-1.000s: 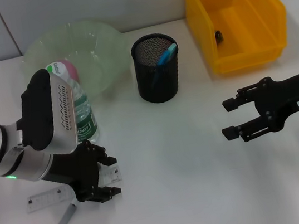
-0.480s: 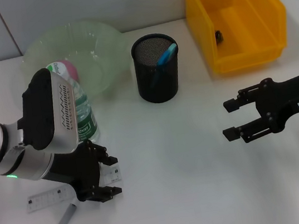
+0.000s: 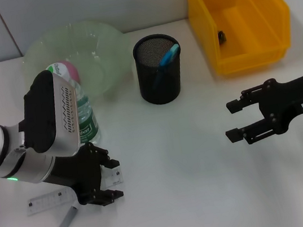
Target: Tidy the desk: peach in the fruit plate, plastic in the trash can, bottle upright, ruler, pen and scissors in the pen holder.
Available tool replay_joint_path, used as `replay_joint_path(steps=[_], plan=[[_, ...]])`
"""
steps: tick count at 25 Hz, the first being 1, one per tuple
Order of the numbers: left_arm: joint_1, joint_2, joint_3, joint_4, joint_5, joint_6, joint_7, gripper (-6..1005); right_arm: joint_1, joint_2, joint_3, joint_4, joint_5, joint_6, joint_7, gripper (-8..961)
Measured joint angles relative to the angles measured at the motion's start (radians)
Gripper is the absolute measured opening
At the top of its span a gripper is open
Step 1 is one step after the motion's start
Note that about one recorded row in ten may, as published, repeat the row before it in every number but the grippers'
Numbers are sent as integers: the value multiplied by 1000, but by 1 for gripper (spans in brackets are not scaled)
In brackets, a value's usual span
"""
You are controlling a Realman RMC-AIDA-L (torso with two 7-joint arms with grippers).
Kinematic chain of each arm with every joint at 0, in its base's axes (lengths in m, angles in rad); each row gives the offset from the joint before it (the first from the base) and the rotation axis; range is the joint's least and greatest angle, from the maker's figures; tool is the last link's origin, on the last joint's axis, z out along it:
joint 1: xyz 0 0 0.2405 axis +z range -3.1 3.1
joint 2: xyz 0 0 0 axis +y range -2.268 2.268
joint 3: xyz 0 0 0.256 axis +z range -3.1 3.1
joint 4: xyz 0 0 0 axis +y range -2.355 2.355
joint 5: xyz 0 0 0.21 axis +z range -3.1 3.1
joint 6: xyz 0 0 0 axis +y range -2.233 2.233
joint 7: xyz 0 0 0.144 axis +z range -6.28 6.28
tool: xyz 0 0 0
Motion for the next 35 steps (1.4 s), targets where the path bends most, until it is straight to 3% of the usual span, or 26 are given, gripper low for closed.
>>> replay_joint_path(steps=[29,31,35], plan=[[-17,-2,-6,-21,13,-1,22,610,-1,3,0,2,-12,6,-2,752],[-18,-2,-6,-22,14,-1,22,527,-1,3,0,2,-12,6,-2,752],[-20,-2,-6,-22,14,-1,23,487,-1,3,0,2,-12,6,-2,752]])
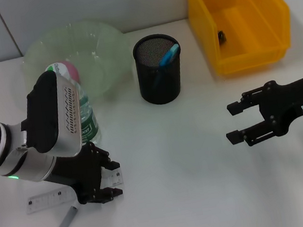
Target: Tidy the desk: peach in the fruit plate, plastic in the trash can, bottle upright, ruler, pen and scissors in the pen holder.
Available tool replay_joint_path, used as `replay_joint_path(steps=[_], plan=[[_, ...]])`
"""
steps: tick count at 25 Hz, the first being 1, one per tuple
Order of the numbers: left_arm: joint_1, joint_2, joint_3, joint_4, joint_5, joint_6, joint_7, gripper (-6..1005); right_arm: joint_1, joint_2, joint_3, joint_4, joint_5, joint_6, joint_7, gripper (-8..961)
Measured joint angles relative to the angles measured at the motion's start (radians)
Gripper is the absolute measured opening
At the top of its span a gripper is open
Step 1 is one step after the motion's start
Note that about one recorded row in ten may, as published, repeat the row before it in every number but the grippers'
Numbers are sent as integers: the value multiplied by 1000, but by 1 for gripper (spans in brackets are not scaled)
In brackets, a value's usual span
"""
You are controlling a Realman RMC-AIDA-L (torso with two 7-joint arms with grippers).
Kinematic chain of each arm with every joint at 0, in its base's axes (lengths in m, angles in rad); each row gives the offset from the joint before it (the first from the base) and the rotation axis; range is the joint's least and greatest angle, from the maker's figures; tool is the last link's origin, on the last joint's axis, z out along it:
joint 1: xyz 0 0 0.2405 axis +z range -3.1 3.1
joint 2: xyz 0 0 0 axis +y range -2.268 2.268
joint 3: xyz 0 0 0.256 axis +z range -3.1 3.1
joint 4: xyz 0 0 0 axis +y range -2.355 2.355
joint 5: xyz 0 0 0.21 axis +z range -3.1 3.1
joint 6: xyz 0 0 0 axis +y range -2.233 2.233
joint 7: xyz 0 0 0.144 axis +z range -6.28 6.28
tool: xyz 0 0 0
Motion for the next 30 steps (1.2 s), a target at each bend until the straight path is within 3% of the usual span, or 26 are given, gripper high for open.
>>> replay_joint_path(steps=[22,30], plan=[[-5,0,-5,5,-3,1,38,286,-5,2,0,0,0,2,-1,752],[-11,-2,-10,7,-3,13,38,142,-8,1,1,0,0,1,-1,752]])
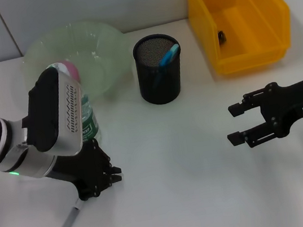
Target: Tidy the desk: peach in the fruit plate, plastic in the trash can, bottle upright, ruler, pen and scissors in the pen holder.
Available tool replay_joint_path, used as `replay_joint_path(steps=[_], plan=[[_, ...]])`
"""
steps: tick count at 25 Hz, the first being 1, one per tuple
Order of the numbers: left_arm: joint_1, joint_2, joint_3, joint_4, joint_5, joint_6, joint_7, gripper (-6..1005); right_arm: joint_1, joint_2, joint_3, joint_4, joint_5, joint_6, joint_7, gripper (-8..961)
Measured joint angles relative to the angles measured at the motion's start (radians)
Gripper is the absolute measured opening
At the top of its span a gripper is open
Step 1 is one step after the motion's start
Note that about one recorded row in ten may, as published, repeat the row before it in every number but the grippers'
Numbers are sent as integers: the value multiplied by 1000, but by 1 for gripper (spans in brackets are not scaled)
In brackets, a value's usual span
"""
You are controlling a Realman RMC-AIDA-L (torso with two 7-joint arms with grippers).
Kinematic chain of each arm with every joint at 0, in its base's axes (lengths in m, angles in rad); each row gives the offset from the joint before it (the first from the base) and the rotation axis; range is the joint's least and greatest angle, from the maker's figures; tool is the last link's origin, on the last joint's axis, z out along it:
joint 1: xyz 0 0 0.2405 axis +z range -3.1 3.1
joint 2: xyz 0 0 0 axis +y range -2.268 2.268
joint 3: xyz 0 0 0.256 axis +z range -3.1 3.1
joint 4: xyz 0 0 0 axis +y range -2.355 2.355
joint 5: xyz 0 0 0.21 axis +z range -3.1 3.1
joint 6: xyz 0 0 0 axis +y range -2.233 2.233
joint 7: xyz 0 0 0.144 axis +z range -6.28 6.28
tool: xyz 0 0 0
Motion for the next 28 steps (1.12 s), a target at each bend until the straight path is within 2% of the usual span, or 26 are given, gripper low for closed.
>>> replay_joint_path(steps=[2,7,11,15,16,19,22,25,27,28], plan=[[-6,0,-10,4,0,20,0,132,0,-1,0,0,0,0,0,752],[-8,1,-16,15,-1,29,1,20,1,-2,-1,0,0,0,0,752],[-8,0,-16,17,-1,30,1,21,2,-3,-1,0,0,0,0,752],[3,-2,-8,74,-6,48,-24,22,2,-5,0,-1,0,0,0,752],[25,-3,-6,146,-14,79,-49,22,2,-5,3,-1,0,0,0,752],[35,-3,-5,178,-22,90,-59,23,-5,-8,12,-8,3,-1,0,752],[80,-3,15,298,-72,124,-103,24,-12,-16,23,-19,7,-5,0,752],[91,-3,20,322,-82,128,-112,25,-15,-18,34,-23,8,-8,0,752],[169,-3,34,461,-184,125,-125,25,-27,-19,45,-32,8,-3,-7,752],[169,-3,34,461,-184,125,-125,25,-27,-19,45,-32,8,-3,-7,752]])
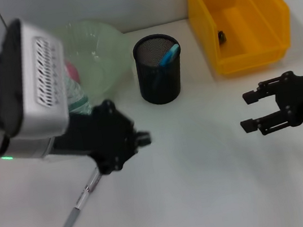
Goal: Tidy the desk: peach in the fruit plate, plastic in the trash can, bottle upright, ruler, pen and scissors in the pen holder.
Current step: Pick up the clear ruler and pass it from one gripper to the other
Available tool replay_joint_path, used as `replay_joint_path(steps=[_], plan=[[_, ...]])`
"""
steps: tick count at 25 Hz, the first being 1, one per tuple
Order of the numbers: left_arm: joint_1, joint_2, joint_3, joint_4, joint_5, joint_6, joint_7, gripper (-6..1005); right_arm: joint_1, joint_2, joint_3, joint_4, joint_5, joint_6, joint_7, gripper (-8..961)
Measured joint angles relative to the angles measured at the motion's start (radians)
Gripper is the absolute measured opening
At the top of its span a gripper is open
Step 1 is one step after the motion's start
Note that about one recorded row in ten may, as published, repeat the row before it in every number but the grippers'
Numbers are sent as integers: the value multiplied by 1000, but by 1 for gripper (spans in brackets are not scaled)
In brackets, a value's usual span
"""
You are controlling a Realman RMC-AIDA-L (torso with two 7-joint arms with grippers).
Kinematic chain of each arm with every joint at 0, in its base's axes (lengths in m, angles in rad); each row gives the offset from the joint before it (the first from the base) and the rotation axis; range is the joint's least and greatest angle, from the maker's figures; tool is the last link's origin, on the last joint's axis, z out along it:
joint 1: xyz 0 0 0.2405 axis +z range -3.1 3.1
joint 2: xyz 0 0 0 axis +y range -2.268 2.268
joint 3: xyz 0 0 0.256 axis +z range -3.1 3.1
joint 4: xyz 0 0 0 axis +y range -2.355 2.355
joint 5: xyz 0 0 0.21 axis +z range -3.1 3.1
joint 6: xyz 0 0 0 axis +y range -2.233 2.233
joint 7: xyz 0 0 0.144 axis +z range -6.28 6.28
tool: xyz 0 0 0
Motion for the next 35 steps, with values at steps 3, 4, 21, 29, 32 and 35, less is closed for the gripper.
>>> replay_joint_path(steps=[3,4,21,29,32,35], plan=[[59,0,2,85,-103,-34,12,26,-10,0,32,-6,0,-1,-19,752],[93,0,7,125,-168,-63,27,26,-20,1,52,-21,0,-7,-26,752],[220,-2,86,160,-735,-240,273,31,-66,5,188,-46,3,-11,-144,752],[206,-1,94,0,-977,-281,409,33,-66,15,199,-43,39,-15,-187,752],[198,0,90,-36,-1014,-282,423,33,-74,15,201,-37,82,-21,-206,752],[152,0,87,-139,-1080,-266,464,34,-94,16,201,-9,140,-22,-245,752]])
